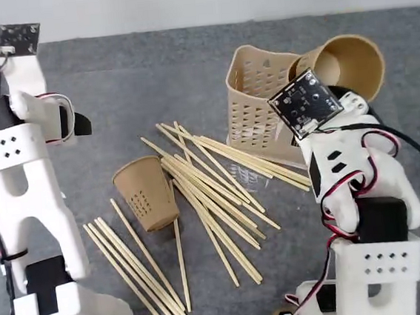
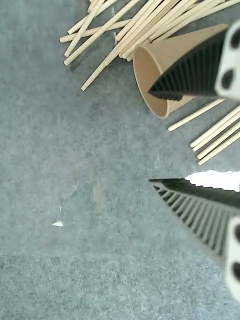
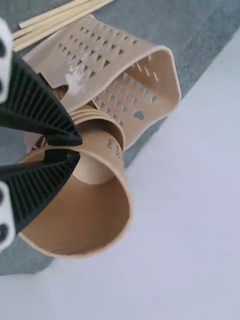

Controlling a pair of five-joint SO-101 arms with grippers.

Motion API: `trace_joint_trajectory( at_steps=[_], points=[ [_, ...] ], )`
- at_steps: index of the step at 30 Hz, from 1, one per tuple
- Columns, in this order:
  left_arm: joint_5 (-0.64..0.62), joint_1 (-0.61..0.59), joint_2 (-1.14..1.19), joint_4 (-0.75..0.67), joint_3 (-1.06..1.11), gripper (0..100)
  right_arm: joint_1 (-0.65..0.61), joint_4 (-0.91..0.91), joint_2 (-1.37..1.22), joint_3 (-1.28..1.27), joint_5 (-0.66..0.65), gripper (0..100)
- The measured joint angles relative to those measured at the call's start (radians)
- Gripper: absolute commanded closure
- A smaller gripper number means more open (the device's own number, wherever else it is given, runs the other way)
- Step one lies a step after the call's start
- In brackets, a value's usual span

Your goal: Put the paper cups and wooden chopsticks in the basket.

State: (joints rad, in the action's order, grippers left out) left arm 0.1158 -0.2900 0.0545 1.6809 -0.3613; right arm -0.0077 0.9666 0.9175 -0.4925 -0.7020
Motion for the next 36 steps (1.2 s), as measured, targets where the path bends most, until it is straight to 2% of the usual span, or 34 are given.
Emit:
trace_joint_trajectory(
  at_steps=[2, 7, 9, 18, 30, 36],
  points=[
    [0.000, 0.000, 0.000, 0.000, 0.000, 76, -0.002, 0.006, 0.000, 0.000, 0.000, 94.2],
    [0.000, 0.000, 0.000, 0.000, 0.000, 76, -0.028, 0.008, 0.000, 0.000, 0.006, 73.7],
    [0.000, 0.000, 0.000, 0.000, 0.000, 76, -0.034, 0.008, 0.000, 0.000, 0.038, 69.0],
    [0.000, 0.000, 0.000, -0.003, 0.035, 76, -0.032, -0.066, -0.002, 0.000, 0.094, 69.8],
    [0.000, 0.000, 0.000, -0.003, 0.035, 76, -0.032, -0.359, -0.244, 0.000, 0.101, 69.8],
    [0.000, 0.000, 0.000, -0.021, 0.035, 76, -0.029, -0.359, -0.227, 0.000, 0.178, 69.8]
  ],
)
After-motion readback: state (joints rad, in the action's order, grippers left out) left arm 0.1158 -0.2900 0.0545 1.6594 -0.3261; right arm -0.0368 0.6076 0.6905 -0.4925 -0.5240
